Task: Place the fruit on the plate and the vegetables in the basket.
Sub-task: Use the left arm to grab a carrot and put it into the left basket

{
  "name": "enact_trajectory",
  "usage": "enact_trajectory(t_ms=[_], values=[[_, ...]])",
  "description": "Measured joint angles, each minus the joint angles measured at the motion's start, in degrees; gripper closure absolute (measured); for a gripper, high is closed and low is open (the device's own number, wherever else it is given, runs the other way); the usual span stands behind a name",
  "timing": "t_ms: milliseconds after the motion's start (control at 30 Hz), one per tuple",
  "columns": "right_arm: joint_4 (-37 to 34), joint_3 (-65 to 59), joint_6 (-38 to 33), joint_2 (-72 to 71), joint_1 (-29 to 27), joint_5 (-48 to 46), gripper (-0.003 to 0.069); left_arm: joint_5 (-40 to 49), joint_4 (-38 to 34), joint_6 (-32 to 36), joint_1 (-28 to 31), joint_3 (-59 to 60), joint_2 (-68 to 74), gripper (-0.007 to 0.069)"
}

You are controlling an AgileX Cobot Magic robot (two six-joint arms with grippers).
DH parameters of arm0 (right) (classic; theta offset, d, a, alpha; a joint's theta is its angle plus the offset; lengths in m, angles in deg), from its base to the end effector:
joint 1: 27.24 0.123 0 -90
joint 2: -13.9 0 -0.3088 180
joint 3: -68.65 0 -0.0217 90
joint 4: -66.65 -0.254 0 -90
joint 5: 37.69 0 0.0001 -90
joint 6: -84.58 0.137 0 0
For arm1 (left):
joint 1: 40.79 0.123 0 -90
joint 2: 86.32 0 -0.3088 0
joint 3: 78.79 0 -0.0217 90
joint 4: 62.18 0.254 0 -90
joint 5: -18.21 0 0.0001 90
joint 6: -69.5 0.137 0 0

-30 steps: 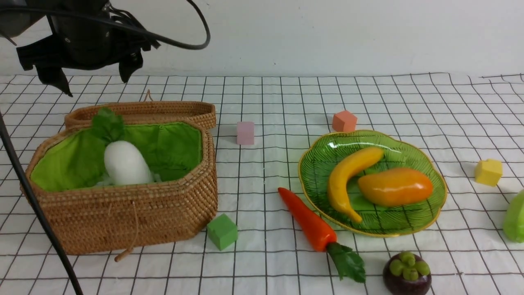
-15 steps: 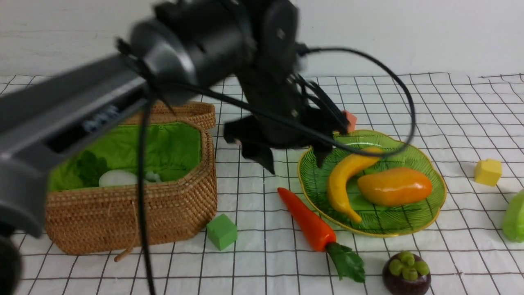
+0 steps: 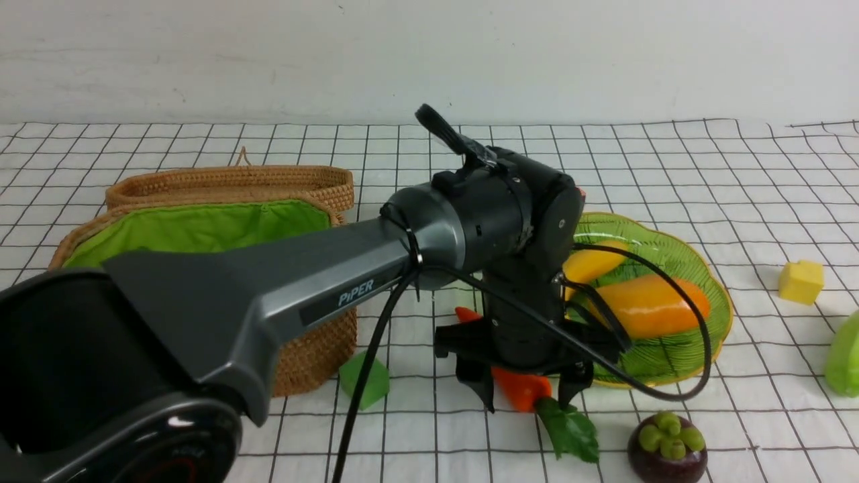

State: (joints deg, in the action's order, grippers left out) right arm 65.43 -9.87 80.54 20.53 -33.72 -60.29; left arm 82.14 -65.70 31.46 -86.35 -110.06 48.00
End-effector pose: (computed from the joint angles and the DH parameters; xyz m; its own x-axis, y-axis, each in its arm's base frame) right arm 0.0746 -0.0073 0.1599 -0.3078 -0.0162 -0.9513 0.0896 0.9949 -0.0459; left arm 0.3439 -0.3615 0.1744 -0.9855 0.0961 -0.1399 0.1215 0.9751 -0.1854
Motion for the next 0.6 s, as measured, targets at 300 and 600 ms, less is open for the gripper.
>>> enact_trajectory(t_ms=[300, 600], values=[[0.0, 0.0, 0.0, 0.0, 0.0, 0.0, 0.0416, -1.96, 0.0, 0.25, 0.0, 0.0, 0.5, 0.0131], [0.0, 0.0, 0.0, 0.0, 0.0, 0.0, 0.0416, 2.9, 0.0, 1.19, 0.0, 0.0, 0.5, 0.0566]])
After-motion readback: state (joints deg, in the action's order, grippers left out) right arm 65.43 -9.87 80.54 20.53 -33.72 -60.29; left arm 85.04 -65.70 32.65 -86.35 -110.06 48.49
